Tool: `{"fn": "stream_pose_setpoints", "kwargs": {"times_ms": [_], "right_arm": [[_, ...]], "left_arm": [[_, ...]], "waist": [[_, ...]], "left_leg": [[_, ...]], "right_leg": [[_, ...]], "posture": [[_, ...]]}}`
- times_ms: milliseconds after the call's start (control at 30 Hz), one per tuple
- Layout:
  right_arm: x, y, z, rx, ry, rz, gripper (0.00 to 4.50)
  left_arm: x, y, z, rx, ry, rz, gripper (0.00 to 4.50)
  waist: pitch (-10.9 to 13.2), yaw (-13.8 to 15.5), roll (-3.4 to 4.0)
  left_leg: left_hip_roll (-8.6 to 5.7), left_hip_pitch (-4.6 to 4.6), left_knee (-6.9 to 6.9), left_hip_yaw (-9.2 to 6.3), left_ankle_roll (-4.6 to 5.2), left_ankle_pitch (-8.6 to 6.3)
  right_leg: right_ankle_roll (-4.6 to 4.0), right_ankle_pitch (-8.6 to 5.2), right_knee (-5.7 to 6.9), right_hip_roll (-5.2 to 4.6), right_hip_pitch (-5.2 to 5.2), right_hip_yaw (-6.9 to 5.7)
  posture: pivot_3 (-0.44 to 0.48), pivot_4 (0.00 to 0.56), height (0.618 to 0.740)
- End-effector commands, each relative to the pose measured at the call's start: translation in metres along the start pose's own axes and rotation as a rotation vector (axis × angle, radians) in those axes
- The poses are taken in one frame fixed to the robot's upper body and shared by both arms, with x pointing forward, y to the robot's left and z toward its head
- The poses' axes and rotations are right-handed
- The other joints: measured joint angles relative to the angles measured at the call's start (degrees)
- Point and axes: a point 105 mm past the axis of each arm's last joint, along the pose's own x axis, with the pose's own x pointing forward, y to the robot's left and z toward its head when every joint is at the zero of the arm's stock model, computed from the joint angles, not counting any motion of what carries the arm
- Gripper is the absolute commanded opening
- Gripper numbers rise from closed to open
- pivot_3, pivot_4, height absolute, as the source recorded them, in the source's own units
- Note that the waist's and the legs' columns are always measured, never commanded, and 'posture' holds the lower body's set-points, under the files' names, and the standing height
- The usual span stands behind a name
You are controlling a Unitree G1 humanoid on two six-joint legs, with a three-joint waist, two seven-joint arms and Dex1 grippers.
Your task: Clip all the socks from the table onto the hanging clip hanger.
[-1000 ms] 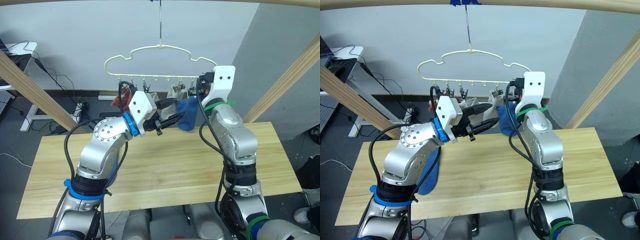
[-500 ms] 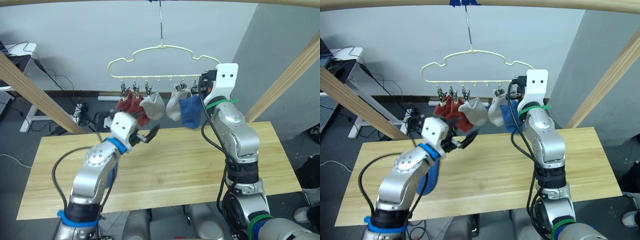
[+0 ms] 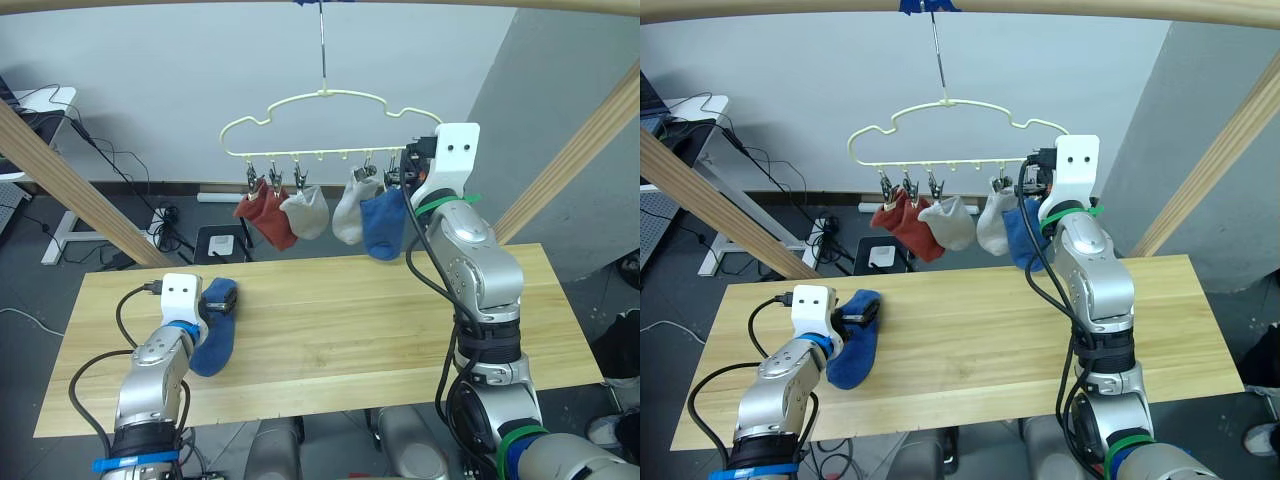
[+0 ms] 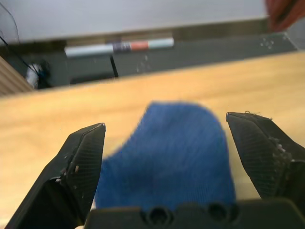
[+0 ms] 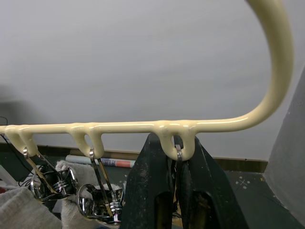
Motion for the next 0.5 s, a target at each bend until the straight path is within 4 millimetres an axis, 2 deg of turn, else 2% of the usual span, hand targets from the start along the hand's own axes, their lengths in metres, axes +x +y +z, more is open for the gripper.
{"fn": "stream_pose_setpoints", "kwargs": {"times_ms": [33, 267, 300, 400, 500], "right_arm": [[-0.001, 0.007, 0.017, -0.003, -0.059, 0.027, 0.0], [-0.001, 0.008, 0.017, -0.001, -0.059, 0.03, 0.0], [-0.001, 0.008, 0.017, 0.0, -0.059, 0.031, 0.0], [-0.001, 0.008, 0.017, 0.002, -0.059, 0.031, 0.0], [-0.001, 0.008, 0.016, 0.003, -0.059, 0.031, 0.0]], "left_arm": [[0.001, 0.006, -0.004, 0.038, 0.024, 0.023, 4.49], [0.0, -0.001, -0.023, 0.055, 0.113, -0.013, 4.49], [-0.001, -0.002, -0.025, 0.063, 0.123, -0.021, 4.11], [-0.001, -0.004, -0.027, 0.086, 0.137, -0.033, 3.42], [-0.002, -0.004, -0.03, 0.097, 0.149, -0.033, 2.95]], "waist": [[0.0, -0.1, 0.0], [0.0, -0.1, 0.01], [0.0, -0.1, 0.02], [0.0, -0.1, 0.03], [0.0, -0.1, 0.03]], "left_leg": [[0.0, 0.0, 0.0, 0.01, 0.0, 0.0], [0.0, 0.02, 0.0, 0.02, 0.0, 0.0], [0.0, 0.04, 0.0, 0.02, 0.0, 0.0], [0.01, 0.06, -0.01, 0.02, 0.0, 0.0], [0.01, 0.07, -0.01, 0.03, 0.0, 0.0]], "right_leg": [[0.0, 0.0, 0.0, -0.01, 0.0, 0.02], [0.0, 0.0, 0.04, -0.02, -0.01, 0.04], [0.0, 0.0, 0.06, -0.02, -0.01, 0.05], [0.0, 0.0, 0.07, -0.02, -0.01, 0.06], [0.0, 0.0, 0.08, -0.02, -0.01, 0.07]], "posture": [[-0.169, 0.263, 0.74], [-0.17, 0.261, 0.74], [-0.17, 0.261, 0.74], [-0.17, 0.261, 0.74], [-0.17, 0.261, 0.74]]}}
